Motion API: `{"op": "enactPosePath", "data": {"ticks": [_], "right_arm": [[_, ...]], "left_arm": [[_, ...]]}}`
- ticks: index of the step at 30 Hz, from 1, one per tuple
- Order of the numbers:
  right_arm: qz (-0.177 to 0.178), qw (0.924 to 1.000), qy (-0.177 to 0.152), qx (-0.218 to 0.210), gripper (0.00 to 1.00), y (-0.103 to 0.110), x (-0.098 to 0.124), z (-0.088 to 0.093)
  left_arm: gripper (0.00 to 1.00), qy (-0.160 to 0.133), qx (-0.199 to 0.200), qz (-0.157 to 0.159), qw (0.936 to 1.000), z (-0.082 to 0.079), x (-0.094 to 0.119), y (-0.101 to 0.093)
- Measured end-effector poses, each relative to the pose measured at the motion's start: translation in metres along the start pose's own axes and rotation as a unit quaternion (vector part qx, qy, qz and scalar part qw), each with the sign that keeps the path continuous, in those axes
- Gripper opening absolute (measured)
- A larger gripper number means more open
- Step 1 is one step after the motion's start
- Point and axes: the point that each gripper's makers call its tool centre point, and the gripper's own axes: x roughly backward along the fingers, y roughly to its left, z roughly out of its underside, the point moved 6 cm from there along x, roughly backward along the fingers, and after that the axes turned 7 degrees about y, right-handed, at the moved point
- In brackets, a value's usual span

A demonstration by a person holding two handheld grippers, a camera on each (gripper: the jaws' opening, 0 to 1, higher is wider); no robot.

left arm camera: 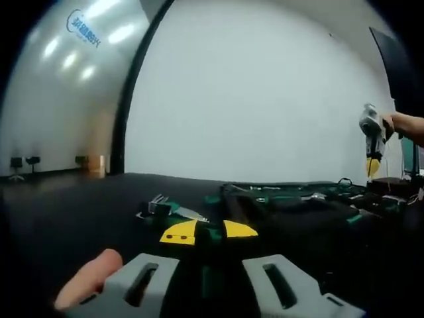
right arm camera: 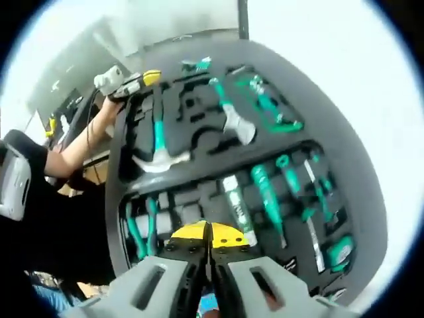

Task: Pick up the tools and put them into their designated positions in the toolbox.

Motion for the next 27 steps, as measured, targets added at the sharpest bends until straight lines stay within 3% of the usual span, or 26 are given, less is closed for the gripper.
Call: {"op": "enactPosePath", "data": {"ticks": [4,7,13,15,20,23,27], "right_arm": [[0.008,0.9999,-0.005,0.004,0.0,-0.003,-0.001,-0.036],[0.012,0.9999,-0.009,0.006,0.0,-0.01,-0.007,-0.063],[0.015,0.9995,-0.016,-0.021,0.0,-0.022,-0.034,-0.107],[0.018,0.9996,-0.009,-0.018,0.0,-0.019,-0.043,-0.115],[0.028,0.9994,0.007,-0.019,0.0,-0.044,-0.061,-0.14],[0.057,0.9976,0.035,-0.019,0.0,-0.06,-0.074,-0.143],[0.068,0.996,0.057,-0.016,0.0,-0.064,-0.093,-0.141]], "left_arm": [[0.15,0.001,0.001,-0.004,1.0,0.0,0.0,0.001],[0.14,0.013,0.004,-0.041,0.9991,0.003,0.0,0.009],[0.14,0.006,0.011,-0.042,0.999,0.001,0.0,0.011],[0.14,0.001,0.012,-0.046,0.9989,0.001,0.002,0.012],[0.14,0.004,0.01,-0.049,0.9988,0.002,0.003,0.011],[0.14,0.002,0.011,-0.048,0.9988,0.002,0.002,0.012],[0.14,0.003,0.009,-0.049,0.9987,0.003,0.004,0.011]]}}
